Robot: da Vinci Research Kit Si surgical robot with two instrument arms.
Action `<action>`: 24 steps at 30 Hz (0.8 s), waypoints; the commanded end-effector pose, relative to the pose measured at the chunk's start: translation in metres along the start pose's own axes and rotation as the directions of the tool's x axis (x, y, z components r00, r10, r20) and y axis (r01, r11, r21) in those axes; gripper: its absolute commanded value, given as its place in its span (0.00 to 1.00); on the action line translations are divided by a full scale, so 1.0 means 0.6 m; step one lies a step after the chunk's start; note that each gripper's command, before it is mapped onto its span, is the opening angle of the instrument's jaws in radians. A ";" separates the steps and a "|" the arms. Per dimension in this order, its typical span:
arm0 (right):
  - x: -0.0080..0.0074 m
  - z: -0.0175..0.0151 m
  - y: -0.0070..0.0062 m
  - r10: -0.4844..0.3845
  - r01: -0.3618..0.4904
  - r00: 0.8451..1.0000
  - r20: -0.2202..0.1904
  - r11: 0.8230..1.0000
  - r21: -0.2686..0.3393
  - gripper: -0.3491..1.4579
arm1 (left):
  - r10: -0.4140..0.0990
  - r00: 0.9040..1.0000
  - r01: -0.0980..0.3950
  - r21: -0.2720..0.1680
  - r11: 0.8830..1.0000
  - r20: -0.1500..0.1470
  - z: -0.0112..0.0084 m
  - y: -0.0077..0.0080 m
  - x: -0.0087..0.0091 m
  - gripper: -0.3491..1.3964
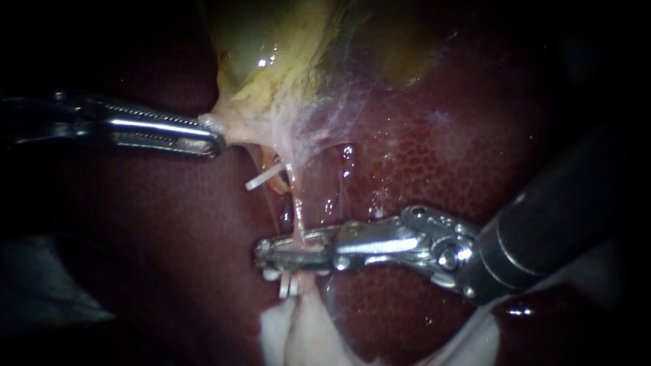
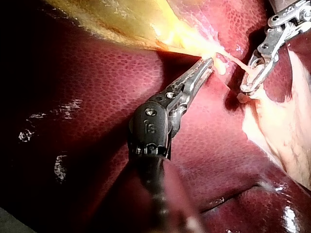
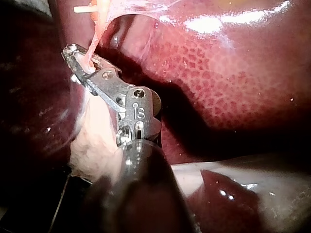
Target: Going back second clip right tube
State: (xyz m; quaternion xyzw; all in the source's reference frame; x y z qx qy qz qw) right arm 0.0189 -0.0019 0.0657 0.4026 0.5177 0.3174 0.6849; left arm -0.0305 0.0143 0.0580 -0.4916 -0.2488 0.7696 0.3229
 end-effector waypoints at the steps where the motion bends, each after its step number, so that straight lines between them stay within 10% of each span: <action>1: 0.0000 0.0004 0.0001 -0.001 0.001 1.000 0.001 1.000 0.002 0.03 | 0.000 1.000 0.000 -0.001 1.000 0.000 0.0000 0.0000 0.0000 0.00; 6: 0.0002 0.0016 0.0010 -0.071 0.071 0.997 0.021 0.997 -0.009 0.42 | 0.000 1.000 0.000 -0.001 1.000 0.000 -0.0001 0.0000 -0.0001 0.00; 17: 0.0003 -0.0014 0.0039 -0.231 0.237 0.971 0.063 0.964 -0.123 0.47 | 0.001 1.000 -0.001 -0.002 1.000 0.000 -0.0004 -0.0002 -0.0002 0.00; 24: 0.0021 -0.0078 0.0013 -0.327 0.333 0.942 0.077 0.938 -0.099 0.47 | 0.001 1.000 -0.001 -0.003 1.000 0.001 -0.0007 -0.0002 -0.0004 0.00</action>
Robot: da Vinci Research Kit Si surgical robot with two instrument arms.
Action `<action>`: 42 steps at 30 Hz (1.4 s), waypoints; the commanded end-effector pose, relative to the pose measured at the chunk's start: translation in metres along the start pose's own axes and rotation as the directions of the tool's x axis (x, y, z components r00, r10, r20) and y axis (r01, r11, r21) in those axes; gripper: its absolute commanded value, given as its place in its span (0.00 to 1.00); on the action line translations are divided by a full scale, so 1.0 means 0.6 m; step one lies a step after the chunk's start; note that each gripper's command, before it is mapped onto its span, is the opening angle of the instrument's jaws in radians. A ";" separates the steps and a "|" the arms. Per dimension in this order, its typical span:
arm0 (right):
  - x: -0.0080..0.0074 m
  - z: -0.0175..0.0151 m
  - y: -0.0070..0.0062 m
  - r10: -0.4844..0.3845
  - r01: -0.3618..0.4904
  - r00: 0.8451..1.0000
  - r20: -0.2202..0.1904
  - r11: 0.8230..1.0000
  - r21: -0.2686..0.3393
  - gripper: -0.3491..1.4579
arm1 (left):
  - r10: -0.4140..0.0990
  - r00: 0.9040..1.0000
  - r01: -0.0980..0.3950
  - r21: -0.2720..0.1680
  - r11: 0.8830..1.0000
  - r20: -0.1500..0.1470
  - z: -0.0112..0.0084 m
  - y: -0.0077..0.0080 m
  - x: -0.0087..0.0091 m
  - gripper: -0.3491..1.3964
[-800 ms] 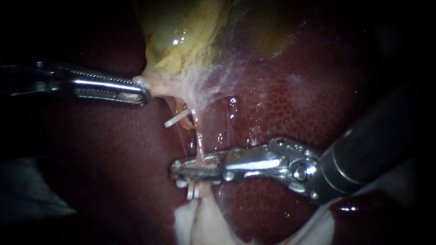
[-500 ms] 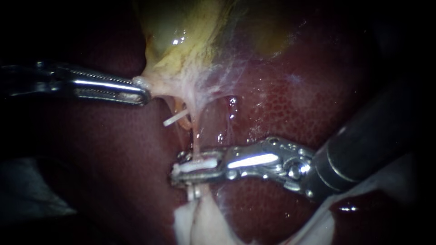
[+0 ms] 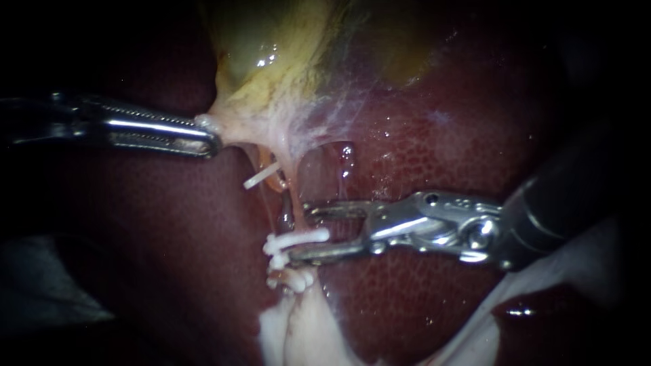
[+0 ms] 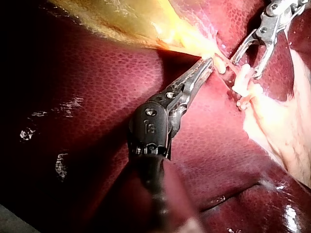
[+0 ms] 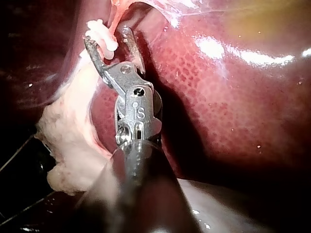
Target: Going back second clip right tube
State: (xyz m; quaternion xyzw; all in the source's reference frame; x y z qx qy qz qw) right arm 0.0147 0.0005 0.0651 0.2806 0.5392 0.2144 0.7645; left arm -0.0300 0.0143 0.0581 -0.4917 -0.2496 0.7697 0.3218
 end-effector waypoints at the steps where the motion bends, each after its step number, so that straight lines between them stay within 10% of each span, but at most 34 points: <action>1: 0.0006 -0.0014 -0.0001 -0.021 0.021 1.000 0.001 1.000 0.003 0.47 | 0.000 1.000 0.000 -0.001 1.000 0.000 -0.0001 0.0001 0.0000 0.00; 9: 0.0045 -0.0138 -0.0023 -0.210 0.210 0.978 0.014 0.978 -0.006 0.47 | 0.001 1.000 -0.001 -0.002 1.000 0.000 -0.0004 0.0000 -0.0001 0.00; 17: 0.0085 -0.0229 -0.0040 -0.310 0.315 0.943 0.121 0.949 -0.021 0.47 | 0.001 1.000 -0.001 -0.002 1.000 0.000 -0.0002 -0.0005 -0.0003 0.00; 31: 0.0082 -0.0239 -0.0045 -0.334 0.340 0.931 0.146 0.940 -0.015 0.47 | 0.012 1.000 -0.012 0.006 1.000 0.025 0.0097 -0.0063 -0.0063 0.00; 42: 0.0083 -0.0237 -0.0047 -0.334 0.339 0.931 0.146 0.940 -0.016 0.47 | 0.011 1.000 -0.011 -0.002 1.000 0.027 0.0086 -0.0059 -0.0059 0.00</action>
